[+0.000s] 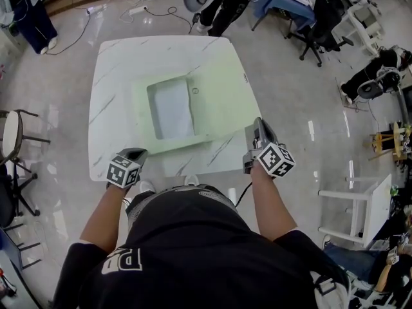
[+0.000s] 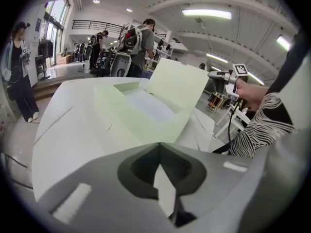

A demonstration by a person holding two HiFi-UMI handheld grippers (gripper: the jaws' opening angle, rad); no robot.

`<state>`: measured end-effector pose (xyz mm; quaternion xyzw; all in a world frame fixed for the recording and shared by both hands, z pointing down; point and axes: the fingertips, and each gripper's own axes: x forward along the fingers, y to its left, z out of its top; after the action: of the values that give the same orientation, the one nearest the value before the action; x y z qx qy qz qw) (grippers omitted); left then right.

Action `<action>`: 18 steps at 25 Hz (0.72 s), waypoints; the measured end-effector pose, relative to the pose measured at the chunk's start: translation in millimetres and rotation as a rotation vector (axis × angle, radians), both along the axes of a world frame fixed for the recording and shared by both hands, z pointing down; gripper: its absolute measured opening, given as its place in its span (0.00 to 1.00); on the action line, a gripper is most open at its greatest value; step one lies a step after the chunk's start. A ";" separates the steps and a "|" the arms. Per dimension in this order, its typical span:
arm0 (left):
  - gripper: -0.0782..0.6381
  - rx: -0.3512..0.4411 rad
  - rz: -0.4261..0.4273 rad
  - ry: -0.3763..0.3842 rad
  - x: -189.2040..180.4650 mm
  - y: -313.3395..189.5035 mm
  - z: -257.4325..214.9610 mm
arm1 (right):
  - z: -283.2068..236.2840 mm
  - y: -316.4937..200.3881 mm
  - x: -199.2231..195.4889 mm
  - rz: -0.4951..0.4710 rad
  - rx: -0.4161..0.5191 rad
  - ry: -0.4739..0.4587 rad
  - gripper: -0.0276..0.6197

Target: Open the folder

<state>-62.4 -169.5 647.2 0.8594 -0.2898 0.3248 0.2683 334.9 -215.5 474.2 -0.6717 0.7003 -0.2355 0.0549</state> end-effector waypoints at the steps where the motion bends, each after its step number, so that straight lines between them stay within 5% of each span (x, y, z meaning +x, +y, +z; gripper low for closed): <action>1: 0.18 0.000 -0.004 -0.003 -0.1 -0.1 -0.3 | 4.3 -0.3 6.5 0.014 -0.009 -0.016 0.05; 10: 0.18 0.000 -0.049 -0.018 1.4 -0.1 0.0 | 59.9 2.9 63.6 0.125 -0.113 -0.197 0.05; 18: 0.18 -0.008 -0.091 -0.027 -1.1 -0.2 -0.6 | 98.2 -1.9 91.3 0.153 -0.193 -0.228 0.05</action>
<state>-63.5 -169.6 646.6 0.8396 -0.3310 0.3252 0.2823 426.3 -217.5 572.4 -0.6942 0.6103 -0.3716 0.0872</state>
